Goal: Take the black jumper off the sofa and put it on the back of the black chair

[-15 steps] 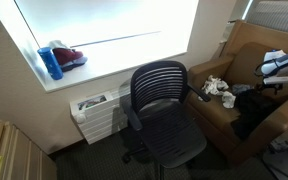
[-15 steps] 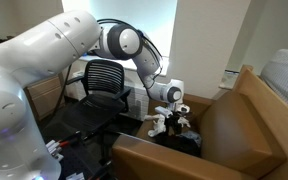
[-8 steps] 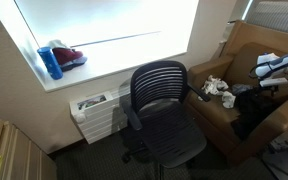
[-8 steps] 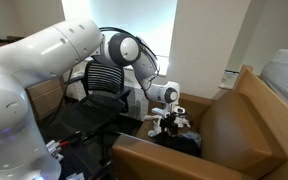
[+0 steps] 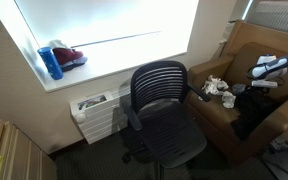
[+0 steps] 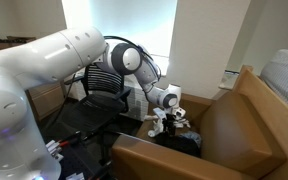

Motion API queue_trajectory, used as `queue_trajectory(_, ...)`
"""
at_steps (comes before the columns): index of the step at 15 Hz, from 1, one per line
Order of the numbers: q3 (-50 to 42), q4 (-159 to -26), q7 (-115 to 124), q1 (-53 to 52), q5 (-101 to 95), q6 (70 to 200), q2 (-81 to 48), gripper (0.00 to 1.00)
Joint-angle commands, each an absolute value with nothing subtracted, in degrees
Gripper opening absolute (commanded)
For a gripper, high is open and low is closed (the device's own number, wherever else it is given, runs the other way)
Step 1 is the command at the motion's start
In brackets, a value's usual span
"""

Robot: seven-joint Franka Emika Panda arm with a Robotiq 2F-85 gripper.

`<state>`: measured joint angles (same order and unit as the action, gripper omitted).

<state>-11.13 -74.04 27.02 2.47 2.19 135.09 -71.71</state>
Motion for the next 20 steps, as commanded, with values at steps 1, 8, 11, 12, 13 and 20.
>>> queue_trajectory(1, -11.9, -66.7, 32.8, 1.8, 4.6, 138.6, -78.0, 1.0)
queue_trajectory(8, -12.5, -65.6, 37.4, 1.2, 3.4, 139.1, -79.3, 1.0)
queue_trajectory(11, -13.7, -65.7, 40.1, 1.1, 3.4, 136.2, -79.1, 0.74)
queue_trajectory(12, -13.9, -65.8, 40.6, 1.2, 3.4, 135.1, -78.9, 0.66)
queue_trajectory(13, -14.1, -65.8, 41.0, 1.2, 3.4, 133.4, -78.7, 0.6)
queue_trajectory(20, -14.5, -61.5, 42.0, 2.0, 2.5, 122.0, -79.8, 0.11)
